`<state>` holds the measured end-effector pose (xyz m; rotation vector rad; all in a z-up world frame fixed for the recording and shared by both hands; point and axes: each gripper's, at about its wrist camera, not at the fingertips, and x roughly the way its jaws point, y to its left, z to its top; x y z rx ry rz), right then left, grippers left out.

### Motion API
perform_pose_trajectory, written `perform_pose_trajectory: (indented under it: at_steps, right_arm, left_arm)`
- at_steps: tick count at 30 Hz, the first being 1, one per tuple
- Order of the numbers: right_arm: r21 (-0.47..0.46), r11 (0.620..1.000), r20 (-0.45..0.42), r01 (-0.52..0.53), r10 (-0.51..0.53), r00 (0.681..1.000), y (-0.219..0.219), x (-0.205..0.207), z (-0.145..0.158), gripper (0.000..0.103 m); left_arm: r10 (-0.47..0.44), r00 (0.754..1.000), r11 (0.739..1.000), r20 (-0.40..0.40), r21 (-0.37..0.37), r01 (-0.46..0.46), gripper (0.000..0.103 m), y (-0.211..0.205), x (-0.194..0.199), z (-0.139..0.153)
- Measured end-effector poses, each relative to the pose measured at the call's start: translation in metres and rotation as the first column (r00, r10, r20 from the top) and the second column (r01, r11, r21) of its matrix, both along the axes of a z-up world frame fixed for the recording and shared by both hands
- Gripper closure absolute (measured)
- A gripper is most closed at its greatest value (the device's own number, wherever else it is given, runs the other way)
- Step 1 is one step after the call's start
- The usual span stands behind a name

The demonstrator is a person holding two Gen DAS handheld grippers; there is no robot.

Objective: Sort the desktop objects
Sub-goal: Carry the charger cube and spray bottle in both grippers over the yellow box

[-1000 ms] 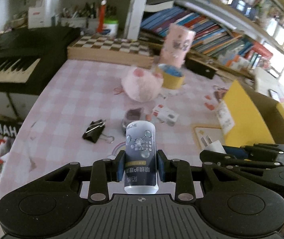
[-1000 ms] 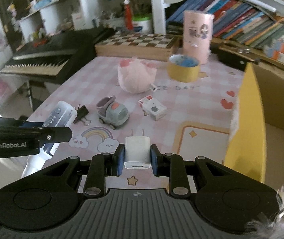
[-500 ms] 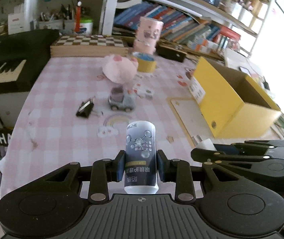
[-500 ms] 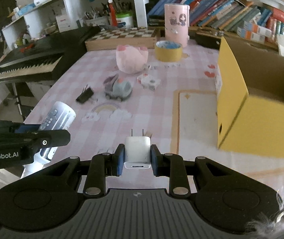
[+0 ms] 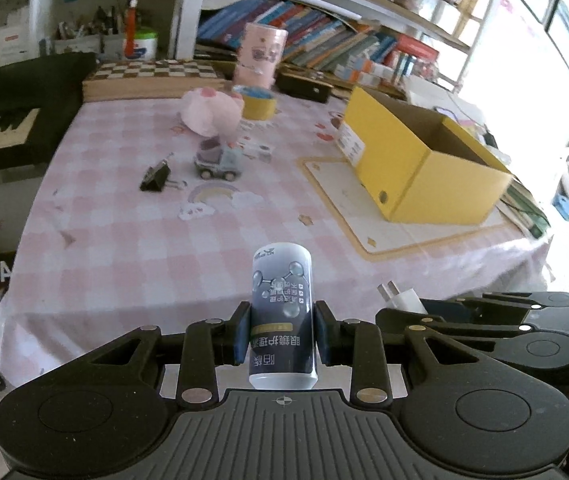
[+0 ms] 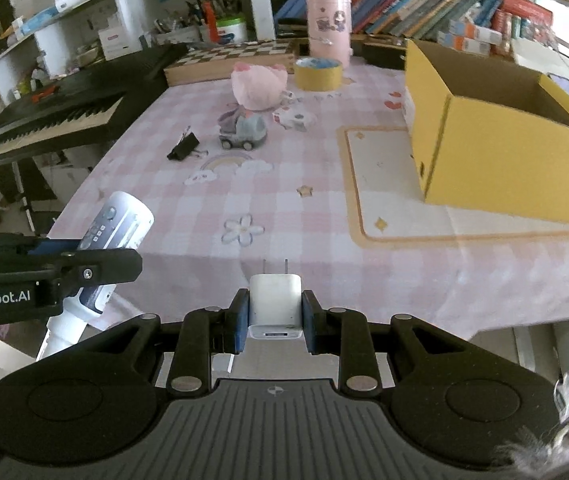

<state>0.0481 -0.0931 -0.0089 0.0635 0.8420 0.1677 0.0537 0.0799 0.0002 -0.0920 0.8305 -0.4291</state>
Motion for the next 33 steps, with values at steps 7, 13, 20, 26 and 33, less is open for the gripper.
perform_pose_trajectory:
  at_steps: [7, 13, 20, 26, 33]
  right_arm:
    - [0.008, 0.995, -0.001, 0.097, -0.097, 0.995, -0.010, -0.030, 0.000, 0.079]
    - [0.012, 0.983, -0.008, 0.183, -0.182, 0.983, -0.026, -0.050, -0.001, 0.079]
    - [0.030, 0.962, -0.016, 0.271, -0.270, 0.963, -0.048, -0.068, -0.001, 0.079]
    - [0.037, 0.950, -0.012, 0.311, -0.310, 0.951, -0.065, -0.073, -0.002, 0.079]
    - [0.038, 0.935, 0.003, 0.353, -0.353, 0.936, -0.085, -0.071, 0.002, 0.079]
  left_arm:
    - [-0.104, 0.995, 0.995, -0.001, 0.002, 0.104, 0.072, -0.015, -0.015, 0.000]
    - [-0.184, 0.983, 0.983, -0.009, -0.003, 0.184, 0.072, -0.034, -0.021, -0.002]
    - [-0.266, 0.964, 0.964, -0.012, 0.008, 0.266, 0.072, -0.060, -0.023, -0.002]
    - [-0.315, 0.949, 0.949, -0.010, 0.031, 0.315, 0.072, -0.082, -0.021, -0.001]
    - [-0.357, 0.934, 0.933, 0.005, 0.046, 0.356, 0.072, -0.104, -0.014, 0.001]
